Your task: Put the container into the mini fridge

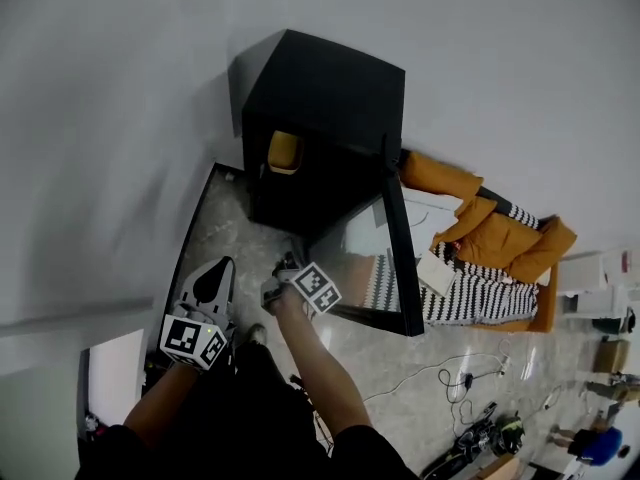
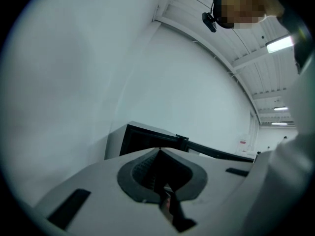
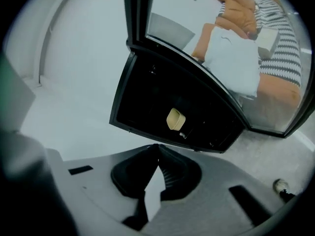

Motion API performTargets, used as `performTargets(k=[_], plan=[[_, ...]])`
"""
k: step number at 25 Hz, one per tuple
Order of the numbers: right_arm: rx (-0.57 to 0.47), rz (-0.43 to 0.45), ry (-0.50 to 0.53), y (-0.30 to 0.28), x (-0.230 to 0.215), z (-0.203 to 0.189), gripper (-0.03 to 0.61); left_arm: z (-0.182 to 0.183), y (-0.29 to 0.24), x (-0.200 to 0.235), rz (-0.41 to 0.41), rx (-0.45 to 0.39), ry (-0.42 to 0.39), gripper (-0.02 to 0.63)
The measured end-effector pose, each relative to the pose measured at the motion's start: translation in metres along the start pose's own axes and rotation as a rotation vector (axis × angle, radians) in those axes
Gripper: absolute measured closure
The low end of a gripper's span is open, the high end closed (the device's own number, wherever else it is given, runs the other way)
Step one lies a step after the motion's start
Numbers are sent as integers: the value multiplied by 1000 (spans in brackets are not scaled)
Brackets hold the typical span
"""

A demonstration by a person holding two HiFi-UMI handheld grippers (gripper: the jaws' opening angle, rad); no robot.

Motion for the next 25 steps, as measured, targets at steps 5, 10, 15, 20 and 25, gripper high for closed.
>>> performTargets(k=[5,10,15,20,25], plan=[[36,-54,94,25,13,-19,577,-4,24,7,-9,0,-17,609],[59,-78,286,44,41,-30,578,10,45,24,-7,16,-24,609],[46,-91,481,71,76,-48,577,11,67,45,-14,-4,-41,609],[28,-69,638,108,107,-73,577,16,85,53,-20,-5,-50,609],[-15,-49,737,150,125,-91,577,23,104,51,-39,-17,-48,609]])
Point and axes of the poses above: the fingertips, and each gripper's own axes: y backward along the fingers, x to its left, z out of its top, the point moved 4 cm from there along y, backward along the fingers, and after that the axes turned 12 degrees about -y, right-handed, at the moved point
